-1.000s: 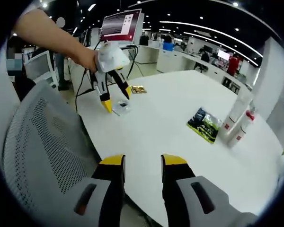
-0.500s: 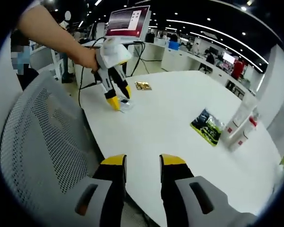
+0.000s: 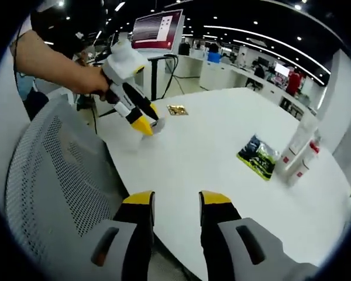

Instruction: Arrange the skincare products in the storage area until every visible bottle or jar stands upright without overlapping.

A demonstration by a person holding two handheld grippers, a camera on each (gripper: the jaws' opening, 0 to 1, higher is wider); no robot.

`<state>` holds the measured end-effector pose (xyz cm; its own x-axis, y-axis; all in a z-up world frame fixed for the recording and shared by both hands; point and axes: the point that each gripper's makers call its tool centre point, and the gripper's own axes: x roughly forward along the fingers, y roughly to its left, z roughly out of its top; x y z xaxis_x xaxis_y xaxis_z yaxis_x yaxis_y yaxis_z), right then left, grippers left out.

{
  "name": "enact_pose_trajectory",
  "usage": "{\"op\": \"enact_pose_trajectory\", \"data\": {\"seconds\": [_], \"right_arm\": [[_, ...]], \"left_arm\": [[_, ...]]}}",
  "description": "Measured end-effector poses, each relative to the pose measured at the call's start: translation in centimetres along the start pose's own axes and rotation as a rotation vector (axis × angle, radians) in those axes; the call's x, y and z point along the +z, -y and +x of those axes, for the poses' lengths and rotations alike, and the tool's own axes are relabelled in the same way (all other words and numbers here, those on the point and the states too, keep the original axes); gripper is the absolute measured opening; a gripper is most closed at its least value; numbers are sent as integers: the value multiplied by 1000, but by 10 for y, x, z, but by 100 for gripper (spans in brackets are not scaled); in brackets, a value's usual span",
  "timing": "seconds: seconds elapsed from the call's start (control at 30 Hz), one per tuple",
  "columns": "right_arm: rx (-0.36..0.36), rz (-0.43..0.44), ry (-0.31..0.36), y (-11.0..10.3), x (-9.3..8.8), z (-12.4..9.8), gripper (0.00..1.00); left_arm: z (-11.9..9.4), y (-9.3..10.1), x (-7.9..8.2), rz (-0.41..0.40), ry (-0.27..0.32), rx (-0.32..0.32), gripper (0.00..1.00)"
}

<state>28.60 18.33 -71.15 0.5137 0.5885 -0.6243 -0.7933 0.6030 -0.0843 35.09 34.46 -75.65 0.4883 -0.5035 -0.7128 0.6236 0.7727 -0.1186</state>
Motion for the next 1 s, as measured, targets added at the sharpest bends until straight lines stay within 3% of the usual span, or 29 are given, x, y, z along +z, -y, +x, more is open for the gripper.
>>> {"op": "enact_pose_trajectory", "data": {"seconds": [0.07, 0.1, 0.13, 0.23, 0.43, 0.53, 0.67, 0.77, 0.83, 0.93, 1.0], "right_arm": [[21, 24, 18, -4, 5, 0, 30], [24, 33, 19, -5, 6, 0, 30], [38, 125, 63, -7, 16, 0, 30], [71, 262, 123, -9, 33, 0, 30], [163, 495, 255, -14, 71, 0, 29], [239, 620, 266, -20, 78, 2, 25], [288, 733, 242, -28, 76, 8, 24], [336, 788, 236, -35, 77, 10, 17], [345, 777, 231, -40, 78, 11, 14], [370, 772, 208, -48, 77, 12, 1], [353, 764, 196, -47, 75, 13, 0]], "left_arm": [[-9, 13, 19, -26, 78, -11, 42], [-11, 16, 22, -24, 90, -17, 42], [-18, 23, 27, -23, 105, -18, 42], [-29, 38, 40, -44, 162, -28, 42], [-41, 70, 45, -86, 208, -62, 42], [-44, 81, 43, -87, 218, -68, 42], [-50, 96, 43, -93, 232, -88, 42], [-53, 107, 41, -69, 232, -99, 42], [-55, 113, 39, -40, 223, -101, 42], [-56, 118, 38, -11, 219, -104, 42], [-57, 119, 37, 10, 214, -95, 41]]}}
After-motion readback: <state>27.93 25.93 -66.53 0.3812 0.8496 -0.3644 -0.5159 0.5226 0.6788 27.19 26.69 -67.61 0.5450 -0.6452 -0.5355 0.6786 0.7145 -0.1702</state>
